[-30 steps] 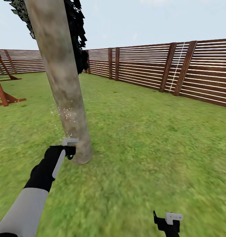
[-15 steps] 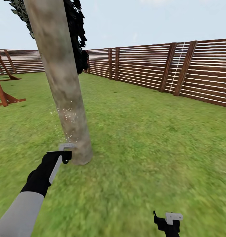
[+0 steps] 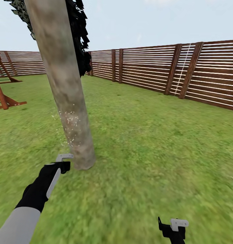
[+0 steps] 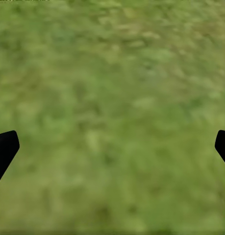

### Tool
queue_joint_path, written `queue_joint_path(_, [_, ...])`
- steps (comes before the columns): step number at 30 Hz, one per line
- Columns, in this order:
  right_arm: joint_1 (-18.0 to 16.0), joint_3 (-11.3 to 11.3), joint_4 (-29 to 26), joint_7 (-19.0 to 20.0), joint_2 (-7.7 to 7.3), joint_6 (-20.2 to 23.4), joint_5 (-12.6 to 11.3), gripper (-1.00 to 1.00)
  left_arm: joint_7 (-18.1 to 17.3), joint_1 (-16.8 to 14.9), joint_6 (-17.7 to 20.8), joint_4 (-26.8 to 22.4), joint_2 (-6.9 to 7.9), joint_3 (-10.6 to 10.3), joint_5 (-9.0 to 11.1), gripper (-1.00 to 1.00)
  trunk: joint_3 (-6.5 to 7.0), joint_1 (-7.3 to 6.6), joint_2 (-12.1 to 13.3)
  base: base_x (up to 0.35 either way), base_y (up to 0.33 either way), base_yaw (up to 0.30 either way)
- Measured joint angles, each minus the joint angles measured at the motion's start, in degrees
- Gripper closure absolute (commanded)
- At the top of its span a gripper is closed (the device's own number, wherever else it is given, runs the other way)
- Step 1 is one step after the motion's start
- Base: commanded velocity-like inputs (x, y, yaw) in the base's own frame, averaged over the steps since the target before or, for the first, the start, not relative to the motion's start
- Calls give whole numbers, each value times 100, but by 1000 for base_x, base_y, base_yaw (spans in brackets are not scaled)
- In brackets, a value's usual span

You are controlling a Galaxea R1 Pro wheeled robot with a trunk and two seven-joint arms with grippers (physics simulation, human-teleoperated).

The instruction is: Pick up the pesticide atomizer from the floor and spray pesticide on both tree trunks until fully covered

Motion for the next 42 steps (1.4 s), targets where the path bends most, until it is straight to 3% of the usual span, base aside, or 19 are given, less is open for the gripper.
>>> queue_joint_path(7, [1,0,0,0,0,0,0,-100,53,27,-71,18,-138,-36,3,100,0,0,0,0,-41,0])
queue_joint_path(9, [1,0,0,0,0,-2,-1,-100,352,29,-74,184,-139,-35,13,100,0,0,0,14,-258,0])
queue_joint_path(13, [-1,0,-6,0,0,-8,-1,-100,484,28,-87,500,-139,-36,7,100,0,0,0,50,-268,0])
queue_joint_path(19, [2,1,-10,2,40,-1,-10,-100,559,28,-80,514,-139,-16,-8,100,0,0,0,3,-269,43])
queue_joint_path(30, [1,0,-9,0,44,0,-9,-100,671,22,-81,515,-176,-28,4,100,0,0,0,10,-271,269])
queue_joint_path(34, [0,0,-9,0,44,0,-9,-100,1167,20,-74,452,-225,-32,46,100,0,0,0,85,-271,129])
queue_joint_path(42, [2,0,-15,16,33,0,-6,-100,1176,19,-40,514,-241,-23,177,100,0,0,0,130,-266,4])
